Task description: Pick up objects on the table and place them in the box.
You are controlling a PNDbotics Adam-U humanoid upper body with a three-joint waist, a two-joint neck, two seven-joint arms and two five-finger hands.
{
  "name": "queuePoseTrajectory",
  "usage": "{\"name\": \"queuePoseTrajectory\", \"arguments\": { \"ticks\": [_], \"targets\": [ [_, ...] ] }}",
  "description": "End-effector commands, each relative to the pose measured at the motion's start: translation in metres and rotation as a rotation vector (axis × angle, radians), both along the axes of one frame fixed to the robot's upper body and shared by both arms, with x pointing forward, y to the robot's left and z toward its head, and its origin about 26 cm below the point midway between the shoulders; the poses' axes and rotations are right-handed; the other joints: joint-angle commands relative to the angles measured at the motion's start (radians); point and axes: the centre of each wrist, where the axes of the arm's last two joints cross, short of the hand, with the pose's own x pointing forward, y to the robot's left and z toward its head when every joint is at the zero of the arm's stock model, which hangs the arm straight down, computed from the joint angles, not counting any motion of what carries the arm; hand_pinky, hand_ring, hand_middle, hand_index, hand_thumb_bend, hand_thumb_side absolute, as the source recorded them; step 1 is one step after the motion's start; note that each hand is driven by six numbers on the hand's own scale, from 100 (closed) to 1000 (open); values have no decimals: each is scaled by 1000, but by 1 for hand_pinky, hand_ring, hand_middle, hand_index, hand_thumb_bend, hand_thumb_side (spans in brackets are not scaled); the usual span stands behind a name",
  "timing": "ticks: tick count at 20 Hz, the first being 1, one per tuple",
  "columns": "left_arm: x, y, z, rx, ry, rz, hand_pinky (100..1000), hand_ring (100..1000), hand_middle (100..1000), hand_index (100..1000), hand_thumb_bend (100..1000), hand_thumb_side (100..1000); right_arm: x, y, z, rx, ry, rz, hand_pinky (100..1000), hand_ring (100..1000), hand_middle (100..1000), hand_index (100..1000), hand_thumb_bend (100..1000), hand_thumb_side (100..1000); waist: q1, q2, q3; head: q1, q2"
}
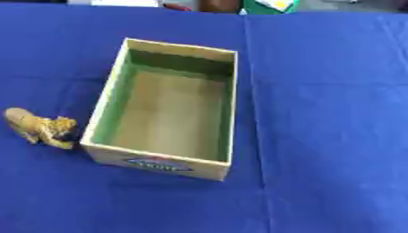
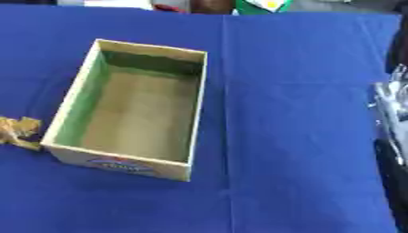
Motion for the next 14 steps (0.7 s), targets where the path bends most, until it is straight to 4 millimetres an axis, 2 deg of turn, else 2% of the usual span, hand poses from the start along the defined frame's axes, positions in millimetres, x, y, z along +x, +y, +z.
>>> {"name": "queuePoseTrajectory", "arguments": {
  "ticks": [1,4,8,14],
  "targets": [
    [-3,3,8,11,-32,9,513,601,602,790,100,575,-3,-2,7,-12,-23,-7,812,682,768,861,100,980,1,-15,1,-9,13],
    [-3,3,8,9,-34,12,513,601,602,790,100,576,-3,-2,8,-12,-25,-6,812,682,768,861,100,981,0,-15,3,-10,27],
    [-3,6,10,16,-39,26,514,603,604,790,100,584,-3,-2,8,-14,-25,-5,812,682,768,861,100,981,1,-17,4,-6,29],
    [-8,25,22,130,-21,115,519,607,611,815,100,642,-3,-2,8,-21,-25,-7,812,683,768,862,100,982,7,-22,7,-9,31]
  ]
}}
